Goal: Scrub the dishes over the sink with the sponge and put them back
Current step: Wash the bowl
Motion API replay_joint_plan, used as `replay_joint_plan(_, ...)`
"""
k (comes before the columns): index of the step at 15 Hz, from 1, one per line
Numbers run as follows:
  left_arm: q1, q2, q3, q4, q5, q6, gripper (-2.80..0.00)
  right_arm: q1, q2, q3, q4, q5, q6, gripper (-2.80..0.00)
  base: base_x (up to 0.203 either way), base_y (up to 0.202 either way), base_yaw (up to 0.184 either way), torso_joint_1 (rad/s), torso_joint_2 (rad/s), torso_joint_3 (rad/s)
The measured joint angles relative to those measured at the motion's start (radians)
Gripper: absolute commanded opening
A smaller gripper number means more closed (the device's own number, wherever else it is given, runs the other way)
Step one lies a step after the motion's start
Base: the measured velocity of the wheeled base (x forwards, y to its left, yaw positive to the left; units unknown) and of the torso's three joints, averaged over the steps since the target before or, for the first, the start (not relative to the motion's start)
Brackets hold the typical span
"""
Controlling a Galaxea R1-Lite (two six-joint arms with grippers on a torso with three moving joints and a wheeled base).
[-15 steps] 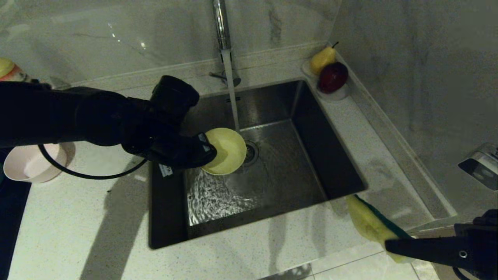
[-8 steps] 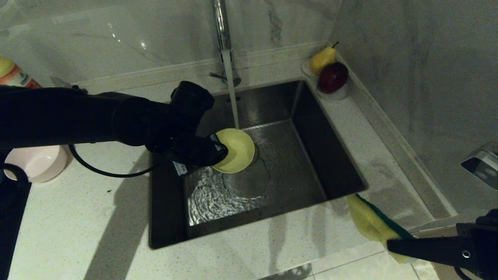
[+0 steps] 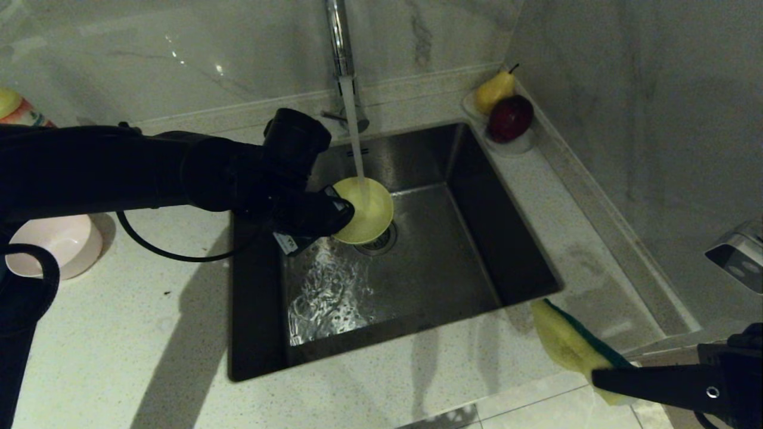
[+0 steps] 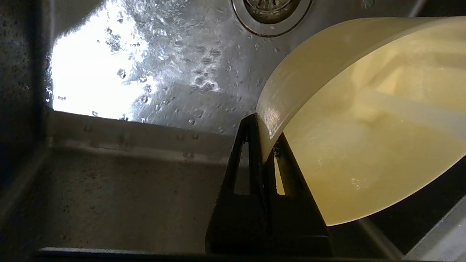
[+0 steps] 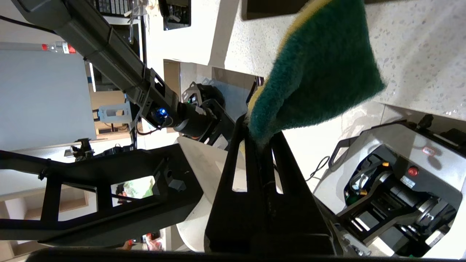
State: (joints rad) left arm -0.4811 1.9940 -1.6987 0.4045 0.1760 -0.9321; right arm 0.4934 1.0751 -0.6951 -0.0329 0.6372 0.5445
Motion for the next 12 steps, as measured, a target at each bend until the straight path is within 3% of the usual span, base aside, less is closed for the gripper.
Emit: replay_joint_plan(12,0.004,-0.039,0.071,0.011,0.011,0.008,-2.80,0.000,-0.002,0.007,-0.003,0.005,0.003,-2.80,0.000,0.000,0.000,0.000,0.00,0.000)
